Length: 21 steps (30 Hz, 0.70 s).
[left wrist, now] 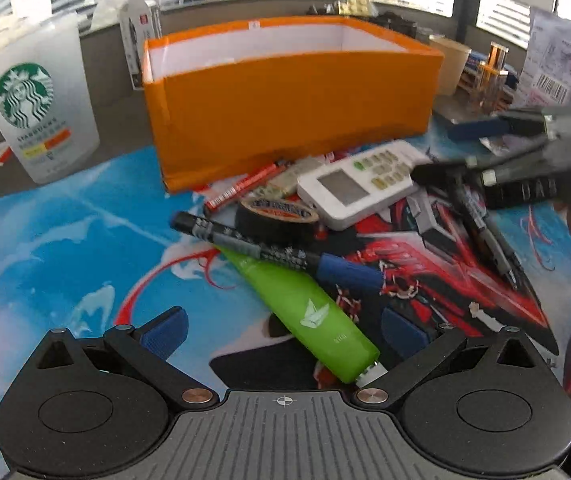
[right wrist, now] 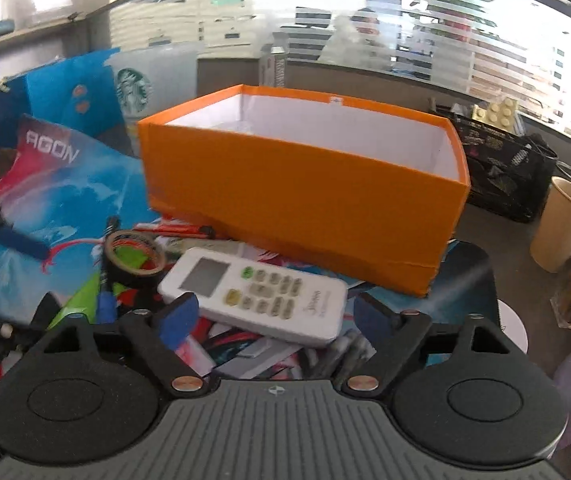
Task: Organize rigid objects
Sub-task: 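Move both tools back to the items on the mouse mat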
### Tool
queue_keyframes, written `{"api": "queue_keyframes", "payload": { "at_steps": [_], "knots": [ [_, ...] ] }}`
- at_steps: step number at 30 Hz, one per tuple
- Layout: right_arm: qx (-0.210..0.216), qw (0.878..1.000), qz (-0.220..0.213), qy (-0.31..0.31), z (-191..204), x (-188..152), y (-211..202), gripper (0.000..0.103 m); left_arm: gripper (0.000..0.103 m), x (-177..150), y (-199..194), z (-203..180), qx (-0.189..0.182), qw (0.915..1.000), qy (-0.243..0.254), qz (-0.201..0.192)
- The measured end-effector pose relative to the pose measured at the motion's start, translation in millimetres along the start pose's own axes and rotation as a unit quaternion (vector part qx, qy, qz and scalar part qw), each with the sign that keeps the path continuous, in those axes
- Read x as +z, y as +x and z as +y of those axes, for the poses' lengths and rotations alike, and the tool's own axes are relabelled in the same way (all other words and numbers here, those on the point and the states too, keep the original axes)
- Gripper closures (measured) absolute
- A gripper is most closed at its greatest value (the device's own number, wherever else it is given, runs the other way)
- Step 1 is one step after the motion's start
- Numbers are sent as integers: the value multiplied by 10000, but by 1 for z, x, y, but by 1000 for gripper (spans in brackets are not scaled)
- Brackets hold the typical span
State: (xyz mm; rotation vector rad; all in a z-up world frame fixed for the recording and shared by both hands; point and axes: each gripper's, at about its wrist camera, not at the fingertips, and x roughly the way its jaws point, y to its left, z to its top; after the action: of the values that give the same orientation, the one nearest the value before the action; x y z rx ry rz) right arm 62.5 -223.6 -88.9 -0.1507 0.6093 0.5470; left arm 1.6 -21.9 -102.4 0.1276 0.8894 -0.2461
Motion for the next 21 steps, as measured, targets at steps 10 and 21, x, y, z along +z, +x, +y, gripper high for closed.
{"api": "queue_keyframes", "payload": {
  "at_steps": [10, 21],
  "knots": [
    [453, 9962, 391, 626, -39, 12, 42, 21, 0, -2, 16, 2, 104, 9998, -70, 139],
    [932, 9869, 526, 1205, -43, 16, 56, 19, 0, -12, 11, 25, 412, 9983, -396, -129]
  ]
}}
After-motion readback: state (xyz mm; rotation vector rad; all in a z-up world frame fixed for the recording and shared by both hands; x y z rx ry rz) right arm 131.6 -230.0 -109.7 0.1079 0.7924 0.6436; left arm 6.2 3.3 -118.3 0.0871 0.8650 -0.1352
